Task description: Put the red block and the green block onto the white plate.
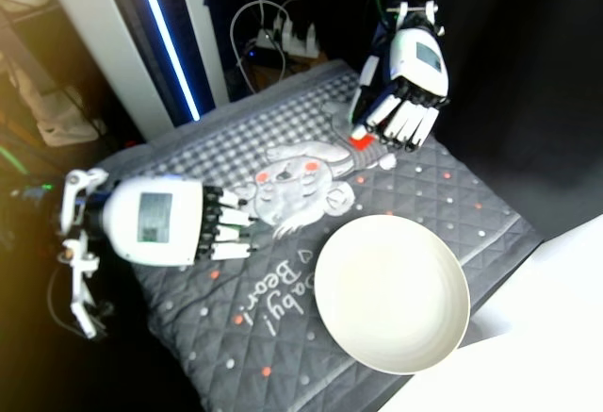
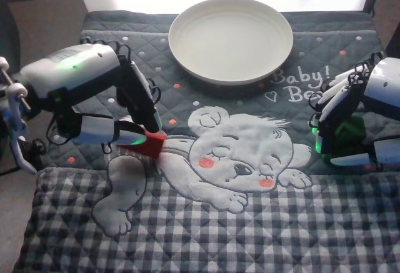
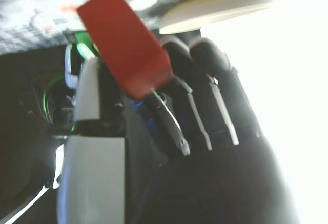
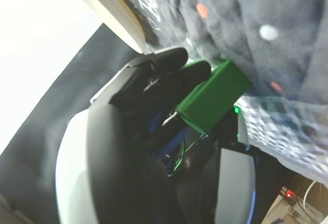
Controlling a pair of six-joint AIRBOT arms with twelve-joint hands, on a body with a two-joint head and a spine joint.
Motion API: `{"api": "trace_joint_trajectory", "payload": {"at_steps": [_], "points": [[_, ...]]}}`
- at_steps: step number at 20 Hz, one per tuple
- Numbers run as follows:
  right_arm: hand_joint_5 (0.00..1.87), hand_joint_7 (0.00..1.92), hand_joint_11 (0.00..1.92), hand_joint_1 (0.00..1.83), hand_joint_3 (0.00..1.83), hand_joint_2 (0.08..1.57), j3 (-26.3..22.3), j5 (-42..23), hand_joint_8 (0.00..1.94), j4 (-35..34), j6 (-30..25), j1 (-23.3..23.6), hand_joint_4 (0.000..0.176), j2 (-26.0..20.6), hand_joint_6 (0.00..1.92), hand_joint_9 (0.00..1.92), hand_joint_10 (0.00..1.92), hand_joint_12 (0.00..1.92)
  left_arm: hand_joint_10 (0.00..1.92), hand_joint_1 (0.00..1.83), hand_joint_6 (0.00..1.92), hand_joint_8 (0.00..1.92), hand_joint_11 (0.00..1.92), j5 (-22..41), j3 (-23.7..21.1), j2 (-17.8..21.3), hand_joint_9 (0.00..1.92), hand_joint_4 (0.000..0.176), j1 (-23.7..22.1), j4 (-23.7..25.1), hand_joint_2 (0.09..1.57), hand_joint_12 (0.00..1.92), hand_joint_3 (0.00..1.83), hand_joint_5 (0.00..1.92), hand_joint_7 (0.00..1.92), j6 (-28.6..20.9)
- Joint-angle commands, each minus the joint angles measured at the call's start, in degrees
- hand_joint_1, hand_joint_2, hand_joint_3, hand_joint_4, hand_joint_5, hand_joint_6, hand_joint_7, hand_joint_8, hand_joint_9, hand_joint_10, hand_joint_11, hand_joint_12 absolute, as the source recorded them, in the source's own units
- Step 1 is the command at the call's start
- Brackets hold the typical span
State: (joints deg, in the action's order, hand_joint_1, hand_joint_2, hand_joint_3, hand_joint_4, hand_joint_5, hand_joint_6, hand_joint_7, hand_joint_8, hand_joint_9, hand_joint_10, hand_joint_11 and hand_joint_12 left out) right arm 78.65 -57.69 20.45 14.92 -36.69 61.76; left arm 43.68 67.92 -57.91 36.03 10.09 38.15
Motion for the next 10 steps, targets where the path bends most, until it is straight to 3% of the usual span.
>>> {"api": "trace_joint_trajectory", "payload": {"at_steps": [1, 2, 3, 4, 5, 6, 7, 8, 9, 10], "points": [[1.08, 0.98, 0.61, 1.37, 0.0, 1.09, 0.44, -5.99, 0.89, -2.62, 0.0, 0.16, 0.0, -0.19, 0.8, 0.9, 1.21, 1.24, 1.25, 1.28, 0.03, 1.24, 0.87, 7.62, 0.38, 0.02, 0.98, 0.0, -1.17, -1.41, 1.07, 1.65, 0.0, 1.36, 0.99, -0.1], [1.11, 1.01, 0.63, 1.37, 0.0, 1.09, 0.83, -7.29, 0.88, -3.83, 0.0, 0.17, 0.0, 0.09, 0.72, 0.9, 1.27, 1.38, 1.32, 1.28, 0.02, 1.28, 0.9, 8.1, 0.73, -0.39, 0.99, 0.0, -1.99, -1.42, 1.08, 1.67, 0.0, 1.36, 0.97, -0.09], [1.1, 1.07, 0.77, 1.27, 0.0, 1.07, 1.38, -8.8, 0.85, -5.37, 0.01, 0.17, 0.0, 0.63, 0.77, 0.94, 1.11, 1.42, 1.36, 1.28, 0.03, 1.26, 0.74, 8.7, 1.22, -1.0, 1.03, 0.0, -3.06, -1.42, 1.08, 1.59, 0.0, 1.34, 0.98, -0.03], [1.09, 1.12, 0.85, 1.25, 0.0, 1.06, 1.94, -10.22, 0.81, -6.88, 0.01, 0.18, 0.004, 1.22, 0.76, 1.0, 1.01, 1.35, 1.4, 1.28, 0.03, 1.26, 0.71, 9.25, 1.97, -2.0, 1.02, 0.0, -4.38, -1.41, 1.08, 1.5, 0.0, 1.34, 0.99, 0.01], [1.17, 1.26, 1.06, 1.28, 0.0, 1.02, 2.25, -10.82, 0.64, -7.78, 0.01, 0.18, 0.0, 1.6, 0.56, 1.15, 1.14, 1.47, 1.32, 1.3, 0.05, 1.07, 0.71, 9.4, 2.42, -2.71, 1.06, 0.0, -5.09, -1.21, 1.05, 1.44, 0.0, 1.34, 1.1, 0.01], [1.25, 1.36, 1.19, 1.3, 0.0, 1.0, 2.46, -10.87, 0.49, -8.12, 0.01, 0.18, 0.0, 1.9, 0.38, 1.26, 1.08, 1.44, 1.38, 1.29, 0.04, 1.18, 0.77, 9.41, 2.48, -2.97, 1.02, 0.0, -5.39, -0.84, 1.07, 1.6, 0.0, 1.34, 1.04, 0.01], [1.28, 1.36, 1.29, 1.31, 0.0, 0.99, 2.47, -10.77, 0.52, -8.03, 0.01, 0.18, 0.0, 1.97, 0.26, 1.35, 1.14, 1.53, 1.43, 1.28, 0.03, 1.29, 0.93, 9.33, 2.11, -2.65, 0.98, 0.0, -5.14, -0.72, 1.08, 1.62, 0.0, 1.34, 0.96, 0.0], [1.24, 1.44, 1.27, 1.3, 0.0, 0.99, 2.46, -10.63, 0.27, -7.96, 0.01, 0.18, 0.0, 1.97, 0.44, 1.31, 1.12, 1.51, 1.42, 1.28, 0.03, 1.28, 1.0, 9.09, 1.53, -1.98, 0.99, 0.0, -4.6, -0.66, 1.08, 1.59, 0.0, 1.35, 0.97, 0.01], [1.28, 1.43, 1.2, 1.29, 0.0, 0.98, 2.46, -10.39, 0.22, -7.74, 0.01, 0.18, 0.0, 1.97, 0.42, 1.25, 1.17, 1.55, 1.19, 1.29, 0.06, 1.09, 0.93, 9.12, 0.62, -0.85, 1.03, 0.0, -3.51, -0.64, 1.05, 1.51, 0.0, 1.34, 1.07, 0.02], [1.27, 1.44, 1.18, 1.29, 0.0, 0.98, 2.46, -10.25, 0.21, -7.58, 0.01, 0.18, 0.0, 1.93, 0.44, 1.23, 1.14, 1.52, 1.11, 1.38, 0.28, 0.79, 0.73, 9.01, -0.16, 0.29, 1.06, 0.0, -2.47, -0.64, 1.04, 1.3, 0.0, 1.22, 1.15, 0.02]]}}
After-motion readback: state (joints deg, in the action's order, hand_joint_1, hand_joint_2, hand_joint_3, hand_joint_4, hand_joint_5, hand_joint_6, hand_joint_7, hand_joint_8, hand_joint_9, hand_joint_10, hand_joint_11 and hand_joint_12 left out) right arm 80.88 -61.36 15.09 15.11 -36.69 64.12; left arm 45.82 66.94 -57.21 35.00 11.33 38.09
